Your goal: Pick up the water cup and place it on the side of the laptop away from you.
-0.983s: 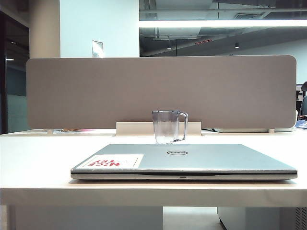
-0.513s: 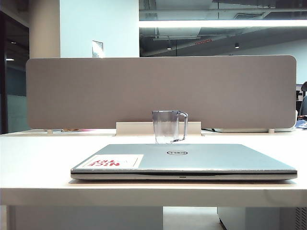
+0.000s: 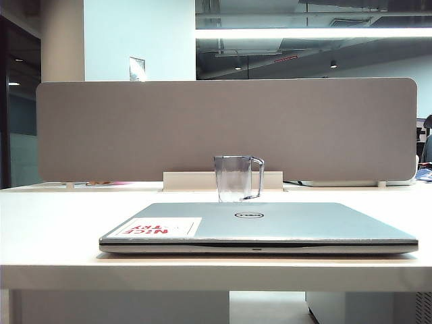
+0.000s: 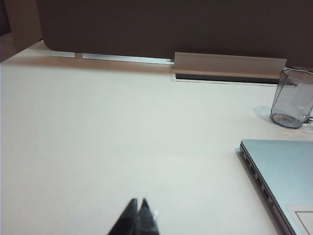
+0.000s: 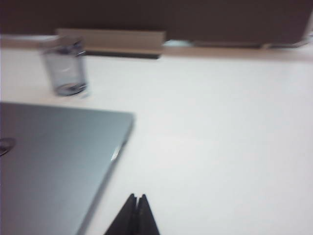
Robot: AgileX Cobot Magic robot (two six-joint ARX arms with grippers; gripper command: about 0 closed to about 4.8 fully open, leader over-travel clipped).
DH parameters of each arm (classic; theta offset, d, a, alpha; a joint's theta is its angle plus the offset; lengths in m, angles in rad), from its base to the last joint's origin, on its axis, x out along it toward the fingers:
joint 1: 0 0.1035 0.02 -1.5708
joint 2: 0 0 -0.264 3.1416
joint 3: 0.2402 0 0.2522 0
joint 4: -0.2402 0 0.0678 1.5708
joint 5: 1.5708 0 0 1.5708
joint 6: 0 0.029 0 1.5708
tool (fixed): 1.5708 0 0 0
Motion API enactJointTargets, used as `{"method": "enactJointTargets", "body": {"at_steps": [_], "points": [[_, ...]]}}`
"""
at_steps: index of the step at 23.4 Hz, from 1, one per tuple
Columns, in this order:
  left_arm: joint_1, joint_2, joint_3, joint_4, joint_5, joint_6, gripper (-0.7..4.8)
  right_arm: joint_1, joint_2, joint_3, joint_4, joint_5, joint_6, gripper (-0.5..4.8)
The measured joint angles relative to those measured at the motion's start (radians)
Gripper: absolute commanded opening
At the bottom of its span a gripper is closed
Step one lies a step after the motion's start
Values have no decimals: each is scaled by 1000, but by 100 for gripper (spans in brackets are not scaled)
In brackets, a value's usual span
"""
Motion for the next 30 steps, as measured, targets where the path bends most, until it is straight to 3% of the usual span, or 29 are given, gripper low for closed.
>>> {"method": "enactJointTargets", "body": {"at_steps": [6,17,30], "points": [[0,0,0,-12,0,0,-6,0,0,0,121,150,-7,-1],[0,0,0,-29,0,17,-6,0,0,0,13,145,-8,-1],[0,1,0,-39,0,19,-5,0,0,0,13,146,-8,-1]]}}
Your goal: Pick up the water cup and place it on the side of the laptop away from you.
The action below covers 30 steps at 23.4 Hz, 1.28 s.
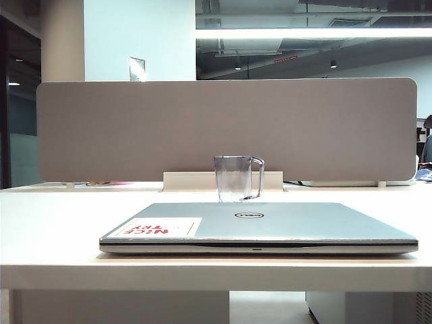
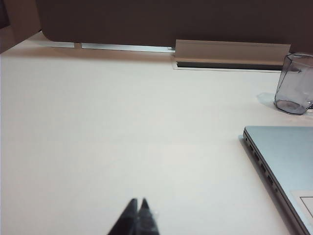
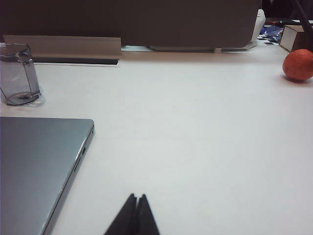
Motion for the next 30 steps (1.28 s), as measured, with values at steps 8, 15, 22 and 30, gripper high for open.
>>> {"method": "enactJointTargets", "body": {"at_steps": [8,15,22,30], "points": [[1,-14,0,-8,0,0,-5,0,0,0,0,0,0,-1],[85,-244,0,-161,2,-35,-5,0,0,0,0,0,0,-1],[84,-235,0,-222,1,-35,-5,0,0,0,0,0,0,-1],[83,-236,0,-239,1,0,-5,0,0,0,0,1,0,-1]]}}
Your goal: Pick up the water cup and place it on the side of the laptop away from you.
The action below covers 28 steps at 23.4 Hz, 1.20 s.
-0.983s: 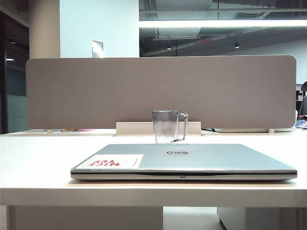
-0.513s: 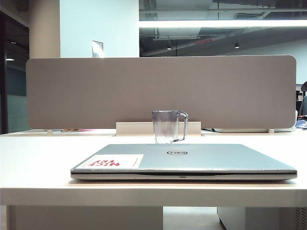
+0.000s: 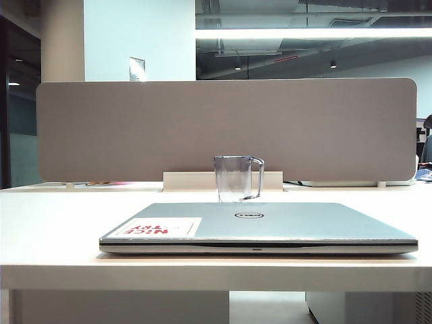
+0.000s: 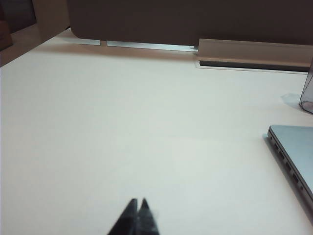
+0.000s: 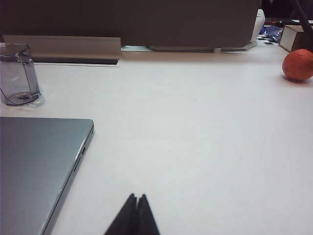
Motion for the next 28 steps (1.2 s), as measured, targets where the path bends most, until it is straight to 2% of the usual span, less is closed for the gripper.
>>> {"method": "enactJointTargets", "body": {"at_steps": [9,28], "points": [[0,0,0,0,0,38,-5,0,0,0,0,0,0,-1],[0,0,0,0,0,41,-5,0,0,0,0,0,0,-1]]}}
